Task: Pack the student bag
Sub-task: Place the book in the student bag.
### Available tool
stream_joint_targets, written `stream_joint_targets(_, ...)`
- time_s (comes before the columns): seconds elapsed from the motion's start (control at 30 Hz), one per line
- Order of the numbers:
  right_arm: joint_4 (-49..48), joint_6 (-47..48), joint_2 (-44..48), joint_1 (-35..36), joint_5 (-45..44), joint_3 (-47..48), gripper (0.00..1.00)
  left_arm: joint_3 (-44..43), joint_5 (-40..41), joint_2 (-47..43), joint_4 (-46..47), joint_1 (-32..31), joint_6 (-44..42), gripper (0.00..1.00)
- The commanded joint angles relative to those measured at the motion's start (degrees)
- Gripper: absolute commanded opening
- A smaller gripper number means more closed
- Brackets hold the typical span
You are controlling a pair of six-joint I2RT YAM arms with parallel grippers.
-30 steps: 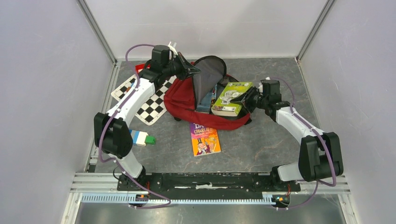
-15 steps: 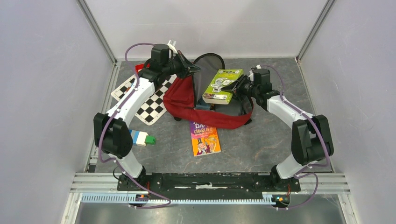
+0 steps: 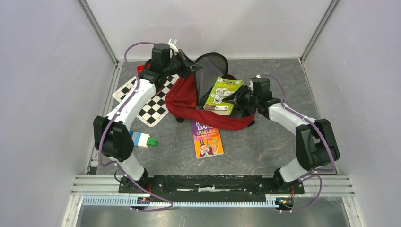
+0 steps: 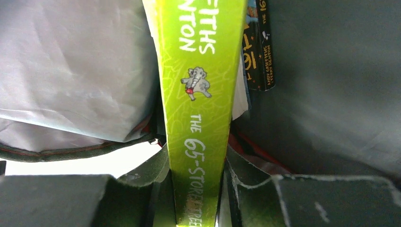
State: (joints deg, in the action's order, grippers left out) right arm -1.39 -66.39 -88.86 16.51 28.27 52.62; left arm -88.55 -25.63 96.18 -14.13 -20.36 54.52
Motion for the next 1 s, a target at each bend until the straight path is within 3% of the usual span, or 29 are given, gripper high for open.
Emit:
stream_joint_targets(0.0,-4.44,-0.66,0.22,2.03,2.52,2.61,0.0,-2.48,1.22,-4.46,7.47,0.21,1.9,0.02)
stream_joint_targets(0.53,-4.3,-0.34,-1.87,4.64,3.34,2.57,0.0,0.02,3.04,-6.93,12.17,0.26,2.07,0.02)
stream_joint_targets(0.8,-17.68,1.43,-7.92,5.21,2.57,10.78,0.0,2.97,3.08,-7.81,7.77,0.32,2.14,0.02)
stream_joint_targets(0.97,-19.73,3.36,-12.86,5.19,-0.67,14.43,0.0,5.37,2.56,-9.17,6.97,0.63,2.7,0.02)
